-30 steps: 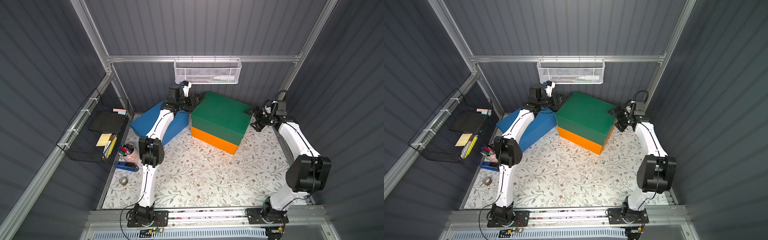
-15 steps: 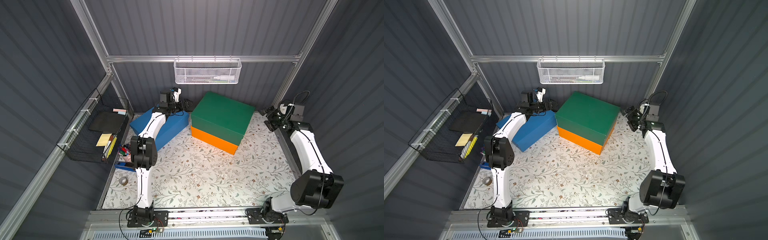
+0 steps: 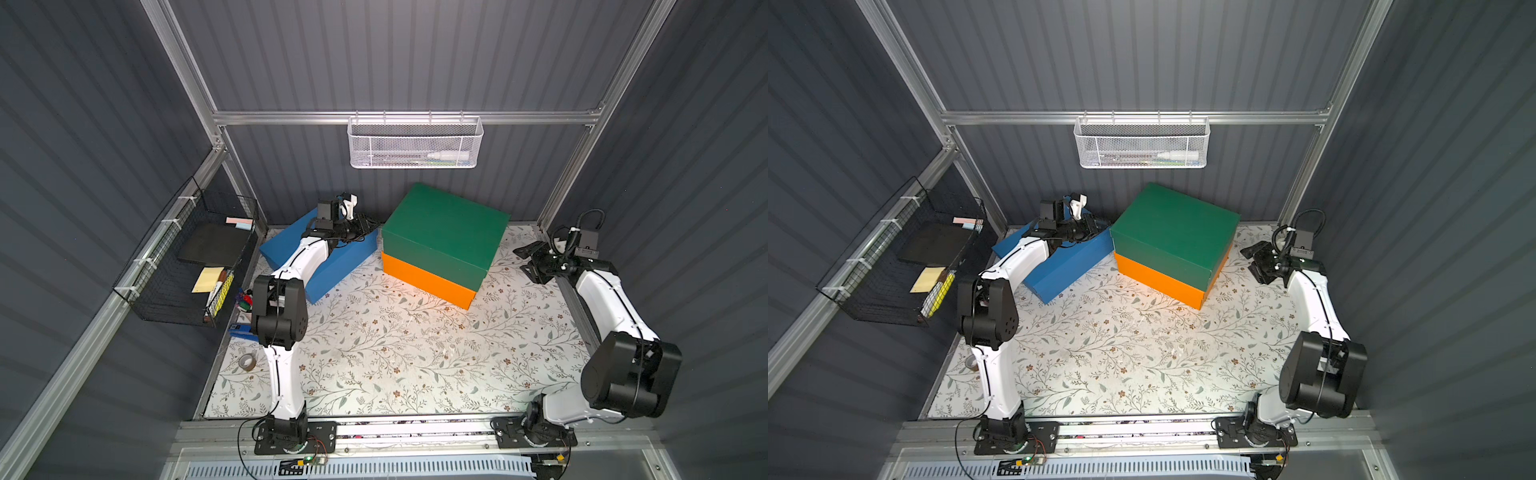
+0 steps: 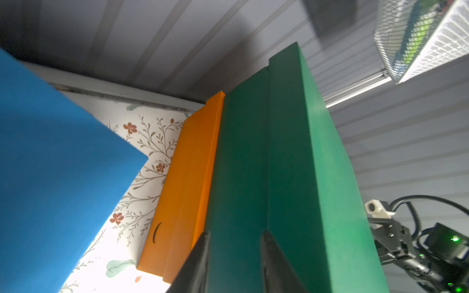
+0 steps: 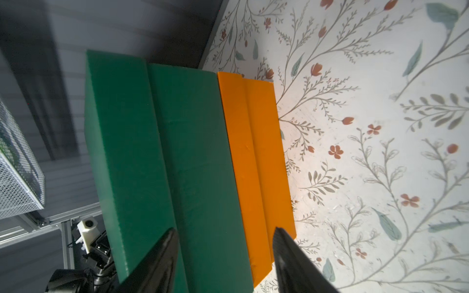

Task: Stack the shoeboxes
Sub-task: Adjust the shoeboxes at the center of the board.

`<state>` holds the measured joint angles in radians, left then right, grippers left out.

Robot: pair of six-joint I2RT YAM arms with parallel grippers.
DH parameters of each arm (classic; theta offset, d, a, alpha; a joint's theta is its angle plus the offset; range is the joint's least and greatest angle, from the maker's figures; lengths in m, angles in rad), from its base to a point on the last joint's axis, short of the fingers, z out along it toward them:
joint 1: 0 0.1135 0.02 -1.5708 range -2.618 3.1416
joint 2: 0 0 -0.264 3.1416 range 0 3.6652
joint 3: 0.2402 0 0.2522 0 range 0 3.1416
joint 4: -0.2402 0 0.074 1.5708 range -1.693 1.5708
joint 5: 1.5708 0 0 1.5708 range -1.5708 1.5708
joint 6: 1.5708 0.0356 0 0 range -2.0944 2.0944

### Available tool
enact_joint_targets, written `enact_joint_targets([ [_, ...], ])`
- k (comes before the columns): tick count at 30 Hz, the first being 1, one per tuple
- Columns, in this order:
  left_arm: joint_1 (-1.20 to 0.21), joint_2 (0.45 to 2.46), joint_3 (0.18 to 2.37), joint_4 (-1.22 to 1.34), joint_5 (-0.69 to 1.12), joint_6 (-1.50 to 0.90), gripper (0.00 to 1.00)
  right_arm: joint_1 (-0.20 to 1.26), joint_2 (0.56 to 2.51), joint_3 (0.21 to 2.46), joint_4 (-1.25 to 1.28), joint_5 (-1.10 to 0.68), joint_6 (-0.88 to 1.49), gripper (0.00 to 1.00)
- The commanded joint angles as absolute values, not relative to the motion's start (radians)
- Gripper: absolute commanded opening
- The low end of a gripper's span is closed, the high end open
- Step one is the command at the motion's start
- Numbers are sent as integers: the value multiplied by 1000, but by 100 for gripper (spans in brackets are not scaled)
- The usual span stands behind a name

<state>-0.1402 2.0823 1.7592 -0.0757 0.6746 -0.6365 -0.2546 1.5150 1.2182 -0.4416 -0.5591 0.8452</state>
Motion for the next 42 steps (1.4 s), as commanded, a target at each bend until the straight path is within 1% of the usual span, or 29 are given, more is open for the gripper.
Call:
enact_joint_targets([
  [1, -140, 2095, 1757, -63, 647, -653, 31, -258, 1547, 1205, -446, -620, 864, 56],
  [5, -139, 2105, 1728, -30, 618, -674, 25, -256, 1561, 1186, -434, -623, 867, 48],
  [12, -148, 2129, 1671, 39, 609, -721, 22, -250, 1589, 1146, -392, -633, 887, 48],
  [17, -175, 2188, 1740, -41, 587, -687, 20, -237, 1619, 1155, -382, -641, 884, 47],
  [21, -184, 2201, 1735, -72, 563, -676, 18, -234, 1638, 1173, -397, -638, 865, 41],
  [30, -218, 2237, 1752, -142, 546, -630, 16, -230, 1694, 1172, -379, -656, 857, 33],
  [37, -240, 2192, 1673, -144, 584, -592, 14, -234, 1741, 1198, -417, -660, 803, 32],
  [39, -251, 2174, 1646, -140, 588, -590, 12, -236, 1749, 1206, -423, -658, 790, 32],
  [42, -273, 2153, 1612, -137, 611, -583, 12, -253, 1760, 1222, -447, -651, 757, 34],
])
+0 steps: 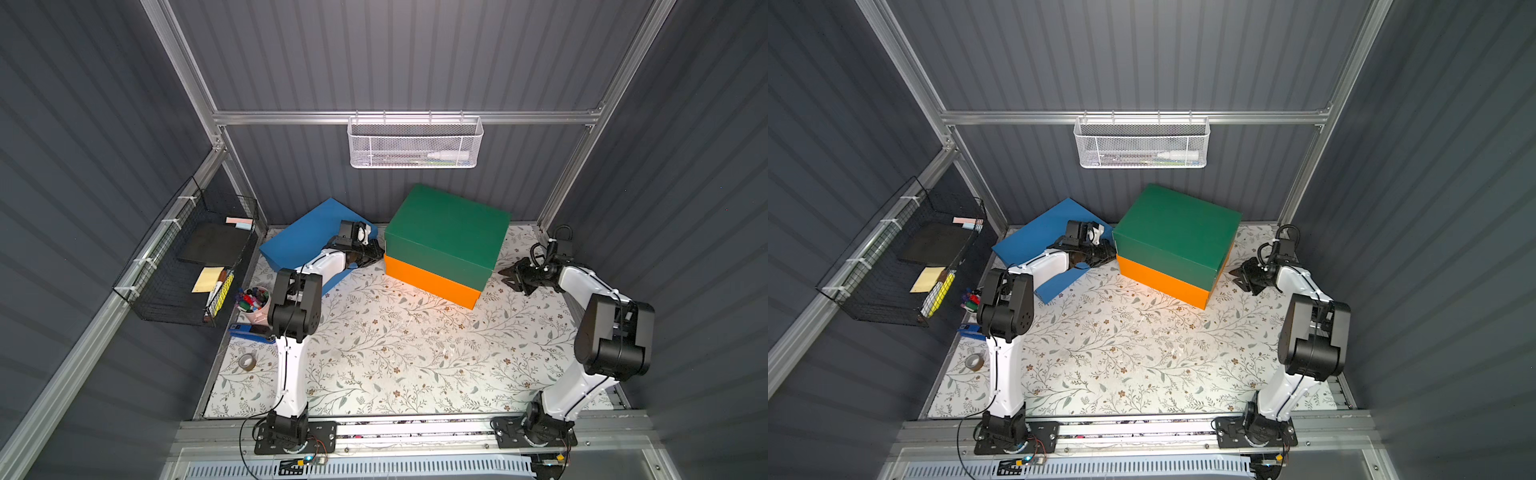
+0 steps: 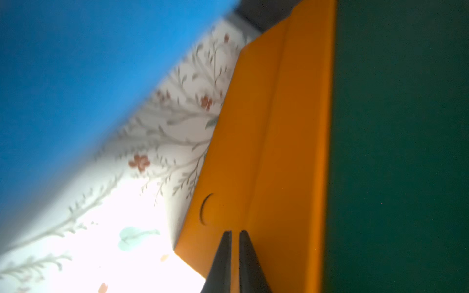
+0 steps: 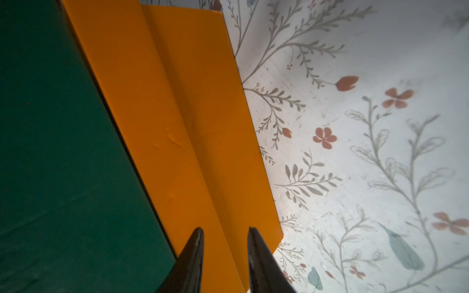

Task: Stack the shoeboxes
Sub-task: Adjust the shoeboxes at the center of the board.

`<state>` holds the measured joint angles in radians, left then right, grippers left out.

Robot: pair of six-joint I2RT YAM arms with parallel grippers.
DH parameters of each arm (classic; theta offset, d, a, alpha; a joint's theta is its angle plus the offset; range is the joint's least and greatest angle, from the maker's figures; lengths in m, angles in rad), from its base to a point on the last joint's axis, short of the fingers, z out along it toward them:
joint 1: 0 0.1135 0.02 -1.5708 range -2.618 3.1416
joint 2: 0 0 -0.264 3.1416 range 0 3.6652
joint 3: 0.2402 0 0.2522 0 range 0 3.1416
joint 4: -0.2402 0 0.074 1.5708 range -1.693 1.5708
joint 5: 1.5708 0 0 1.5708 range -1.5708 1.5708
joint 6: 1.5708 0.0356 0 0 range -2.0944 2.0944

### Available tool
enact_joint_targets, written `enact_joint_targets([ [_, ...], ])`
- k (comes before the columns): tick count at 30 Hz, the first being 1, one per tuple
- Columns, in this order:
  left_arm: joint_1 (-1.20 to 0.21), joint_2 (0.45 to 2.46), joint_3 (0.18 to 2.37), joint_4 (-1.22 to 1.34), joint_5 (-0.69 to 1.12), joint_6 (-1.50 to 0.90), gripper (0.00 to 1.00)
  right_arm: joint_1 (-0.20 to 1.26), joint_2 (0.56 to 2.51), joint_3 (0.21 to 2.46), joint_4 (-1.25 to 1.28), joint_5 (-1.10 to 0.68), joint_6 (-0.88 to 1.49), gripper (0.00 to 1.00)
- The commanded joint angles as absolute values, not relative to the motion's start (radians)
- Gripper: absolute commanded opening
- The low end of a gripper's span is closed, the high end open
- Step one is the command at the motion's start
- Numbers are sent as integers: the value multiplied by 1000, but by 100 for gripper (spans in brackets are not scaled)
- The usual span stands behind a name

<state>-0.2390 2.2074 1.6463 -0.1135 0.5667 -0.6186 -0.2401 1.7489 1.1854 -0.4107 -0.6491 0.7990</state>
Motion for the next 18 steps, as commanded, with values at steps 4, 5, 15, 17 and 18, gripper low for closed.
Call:
enact_joint_targets([
  [4, -313, 2126, 1580, -126, 630, -584, 15, -303, 1766, 1238, -484, -649, 721, 35],
  [5, -323, 2118, 1576, -122, 635, -583, 16, -316, 1770, 1243, -486, -652, 715, 35],
  [15, -323, 2022, 1529, -185, 534, -544, 39, -379, 1850, 1345, -544, -674, 644, 42],
  [17, -302, 2022, 1525, -141, 566, -559, 47, -382, 1869, 1356, -537, -681, 651, 43],
  [18, -298, 2031, 1541, -130, 571, -561, 52, -383, 1877, 1363, -533, -688, 654, 44],
])
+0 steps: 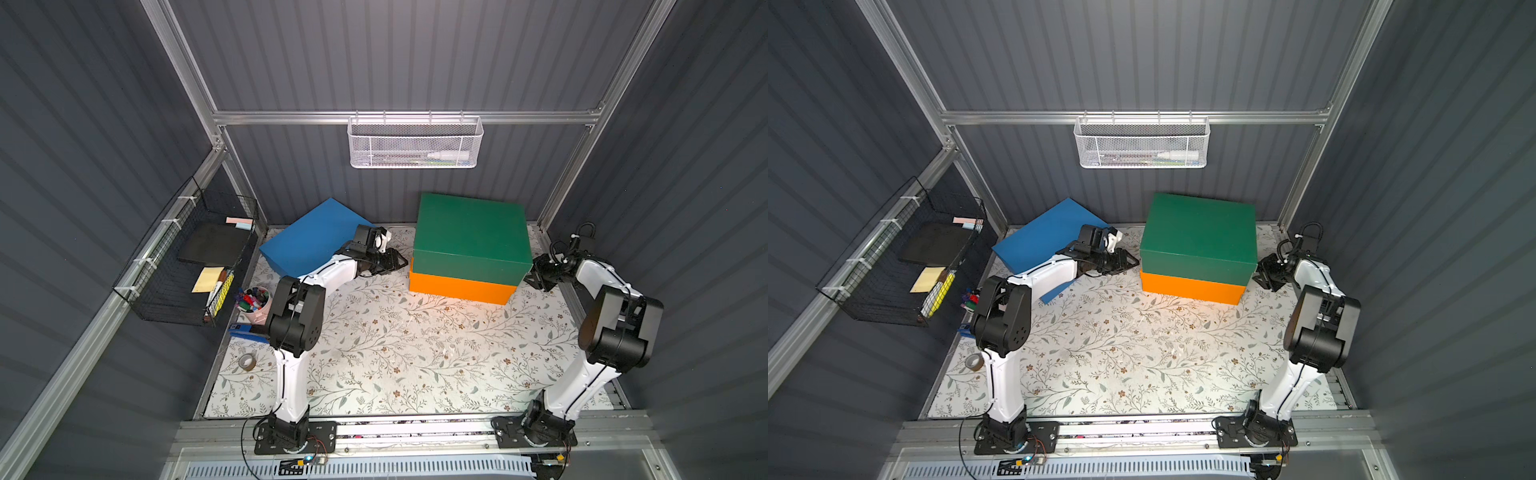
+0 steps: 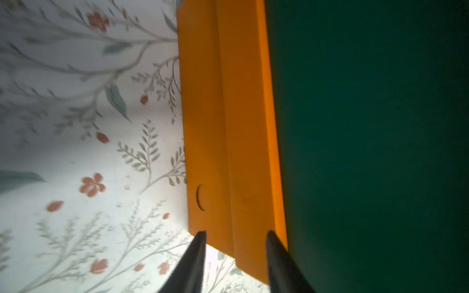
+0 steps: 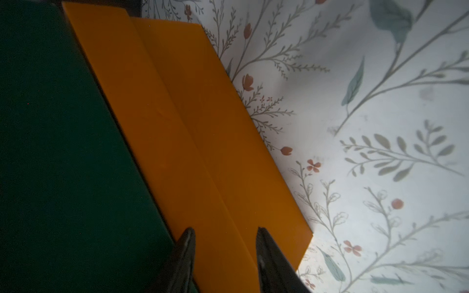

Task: Stack the shoeboxes
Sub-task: Adjust the shoeboxes at the center of the board.

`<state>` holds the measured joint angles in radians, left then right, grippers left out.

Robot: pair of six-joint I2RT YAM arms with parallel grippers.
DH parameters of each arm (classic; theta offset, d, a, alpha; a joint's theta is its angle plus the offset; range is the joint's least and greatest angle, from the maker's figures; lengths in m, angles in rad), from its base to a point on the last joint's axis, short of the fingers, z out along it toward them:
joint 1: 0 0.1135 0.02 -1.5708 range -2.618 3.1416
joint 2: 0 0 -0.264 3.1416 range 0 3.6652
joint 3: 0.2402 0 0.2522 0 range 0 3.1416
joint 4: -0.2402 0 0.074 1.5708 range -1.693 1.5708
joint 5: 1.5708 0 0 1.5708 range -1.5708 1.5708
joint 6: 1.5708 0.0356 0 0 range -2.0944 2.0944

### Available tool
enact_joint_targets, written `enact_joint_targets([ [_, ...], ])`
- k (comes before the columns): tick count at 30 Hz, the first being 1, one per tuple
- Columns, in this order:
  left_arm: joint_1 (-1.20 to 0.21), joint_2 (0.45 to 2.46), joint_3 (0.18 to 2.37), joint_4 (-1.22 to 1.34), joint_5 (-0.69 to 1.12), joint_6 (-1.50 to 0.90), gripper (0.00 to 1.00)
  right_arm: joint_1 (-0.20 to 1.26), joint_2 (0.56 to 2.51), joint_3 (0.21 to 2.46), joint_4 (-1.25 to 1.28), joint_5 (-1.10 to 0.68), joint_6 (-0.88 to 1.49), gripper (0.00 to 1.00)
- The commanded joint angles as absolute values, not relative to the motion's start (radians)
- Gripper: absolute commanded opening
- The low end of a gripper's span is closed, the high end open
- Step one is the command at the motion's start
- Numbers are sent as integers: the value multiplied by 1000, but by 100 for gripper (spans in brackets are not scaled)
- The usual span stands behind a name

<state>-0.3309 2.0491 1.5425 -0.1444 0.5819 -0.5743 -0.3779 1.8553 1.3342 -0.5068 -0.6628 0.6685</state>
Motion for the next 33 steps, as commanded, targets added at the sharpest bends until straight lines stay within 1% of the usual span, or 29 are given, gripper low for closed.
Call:
enact_joint_targets([
  [1, -297, 2047, 1565, -122, 584, -559, 56, -383, 1886, 1370, -529, -692, 655, 44],
  [4, -297, 2139, 1679, -117, 622, -555, 62, -383, 1911, 1389, -515, -716, 667, 45],
  [8, -299, 2247, 1780, -107, 673, -591, 65, -379, 1951, 1419, -511, -744, 668, 46],
  [12, -305, 2285, 1803, -88, 696, -610, 68, -358, 1980, 1454, -515, -758, 646, 46],
  [16, -321, 2289, 1782, -75, 718, -617, 68, -319, 2020, 1500, -547, -780, 616, 48],
  [21, -345, 2252, 1717, -58, 749, -604, 69, -292, 2025, 1492, -547, -793, 600, 48],
  [28, -394, 2157, 1574, -46, 778, -587, 69, -291, 1989, 1446, -568, -796, 561, 48],
  [33, -427, 2125, 1528, -39, 785, -586, 69, -307, 1958, 1423, -603, -781, 519, 48],
])
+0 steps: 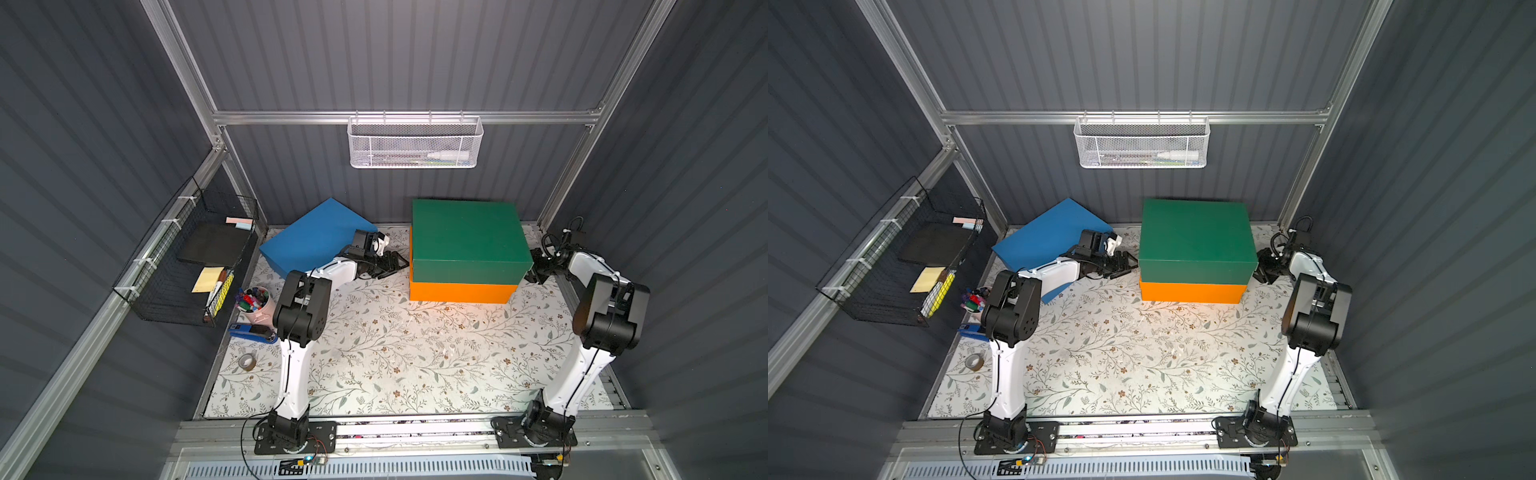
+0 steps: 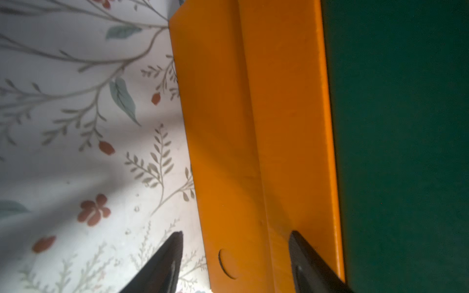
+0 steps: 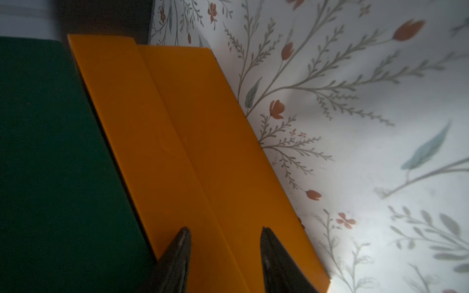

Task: Stack the shoeboxes
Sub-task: Adjust the shoeboxes at the center of the board.

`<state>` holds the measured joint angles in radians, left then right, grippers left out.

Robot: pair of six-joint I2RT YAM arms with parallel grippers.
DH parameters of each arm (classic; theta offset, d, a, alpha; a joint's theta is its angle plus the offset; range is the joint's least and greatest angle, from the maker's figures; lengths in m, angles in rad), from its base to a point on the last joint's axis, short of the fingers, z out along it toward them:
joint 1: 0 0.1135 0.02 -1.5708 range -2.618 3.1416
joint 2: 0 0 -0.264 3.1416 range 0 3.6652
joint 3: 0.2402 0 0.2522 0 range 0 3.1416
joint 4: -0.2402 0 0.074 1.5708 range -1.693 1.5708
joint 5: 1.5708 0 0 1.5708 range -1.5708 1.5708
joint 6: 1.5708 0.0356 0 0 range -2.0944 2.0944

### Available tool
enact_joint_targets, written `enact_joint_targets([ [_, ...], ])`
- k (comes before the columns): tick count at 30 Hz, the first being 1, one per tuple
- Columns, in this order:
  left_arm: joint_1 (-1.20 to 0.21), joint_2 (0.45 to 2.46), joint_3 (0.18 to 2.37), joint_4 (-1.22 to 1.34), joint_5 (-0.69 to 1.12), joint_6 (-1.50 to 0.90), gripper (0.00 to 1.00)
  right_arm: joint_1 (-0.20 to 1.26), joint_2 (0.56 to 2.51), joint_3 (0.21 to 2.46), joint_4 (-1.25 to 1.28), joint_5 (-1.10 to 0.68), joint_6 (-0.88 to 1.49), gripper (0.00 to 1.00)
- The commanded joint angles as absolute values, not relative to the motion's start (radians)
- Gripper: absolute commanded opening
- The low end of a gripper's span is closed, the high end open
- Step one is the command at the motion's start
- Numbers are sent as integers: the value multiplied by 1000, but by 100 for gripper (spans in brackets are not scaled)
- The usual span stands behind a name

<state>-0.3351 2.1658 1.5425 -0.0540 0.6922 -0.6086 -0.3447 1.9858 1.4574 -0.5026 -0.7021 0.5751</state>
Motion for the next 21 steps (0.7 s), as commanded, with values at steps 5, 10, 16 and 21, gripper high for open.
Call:
enact_joint_targets([
  [5, -456, 2128, 1543, -41, 793, -592, 69, -344, 1938, 1428, -640, -780, 491, 48],
  [10, -469, 2131, 1544, -51, 795, -592, 69, -388, 1940, 1443, -678, -765, 463, 51],
  [16, -477, 2135, 1558, -73, 789, -577, 71, -417, 1957, 1495, -715, -767, 435, 52],
  [21, -477, 2122, 1569, -126, 771, -545, 75, -433, 1944, 1521, -747, -715, 408, 58],
])
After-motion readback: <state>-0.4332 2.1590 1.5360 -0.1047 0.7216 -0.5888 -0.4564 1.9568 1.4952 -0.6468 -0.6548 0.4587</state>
